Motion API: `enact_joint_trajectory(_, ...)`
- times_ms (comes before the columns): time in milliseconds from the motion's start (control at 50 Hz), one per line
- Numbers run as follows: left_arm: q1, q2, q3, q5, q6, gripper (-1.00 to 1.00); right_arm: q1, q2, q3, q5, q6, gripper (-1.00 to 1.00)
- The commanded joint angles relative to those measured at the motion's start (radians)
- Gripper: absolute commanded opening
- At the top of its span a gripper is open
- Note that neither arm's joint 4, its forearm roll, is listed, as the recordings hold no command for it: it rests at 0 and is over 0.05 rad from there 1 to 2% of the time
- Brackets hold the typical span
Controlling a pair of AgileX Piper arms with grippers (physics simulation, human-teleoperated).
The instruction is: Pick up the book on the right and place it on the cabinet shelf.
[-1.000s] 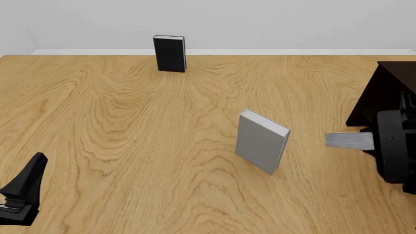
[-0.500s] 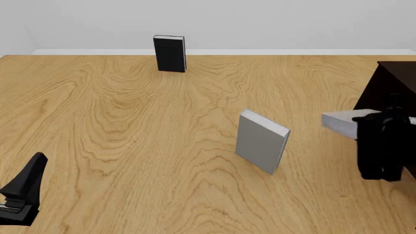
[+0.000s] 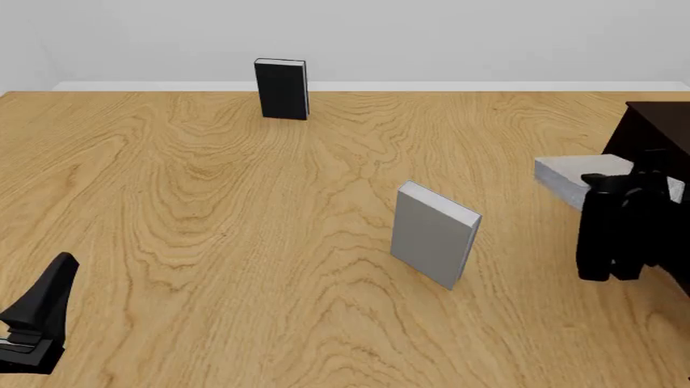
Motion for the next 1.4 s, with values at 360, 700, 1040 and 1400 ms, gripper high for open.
enact_joint_trajectory(360,0.001,0.000,0.000,-0.001,-0.002,1.00,-0.019,0.053,0.042,-0.203,0.126,-1.00)
enact_joint_trajectory(700,-0.002,0.000,0.000,0.000,-0.002,1.00,-0.034,0.032,0.123,-0.276,0.111,-1.00)
enact_joint_trajectory(1040,-0.005,0.000,0.000,-0.002,0.000,1.00,-0.052,0.035,0.176,-0.335,0.118,-1.00)
enact_joint_trajectory(1400,-0.006,0.000,0.000,-0.002,0.002,1.00,-0.085,0.085,0.191,-0.421,0.147,-1.00)
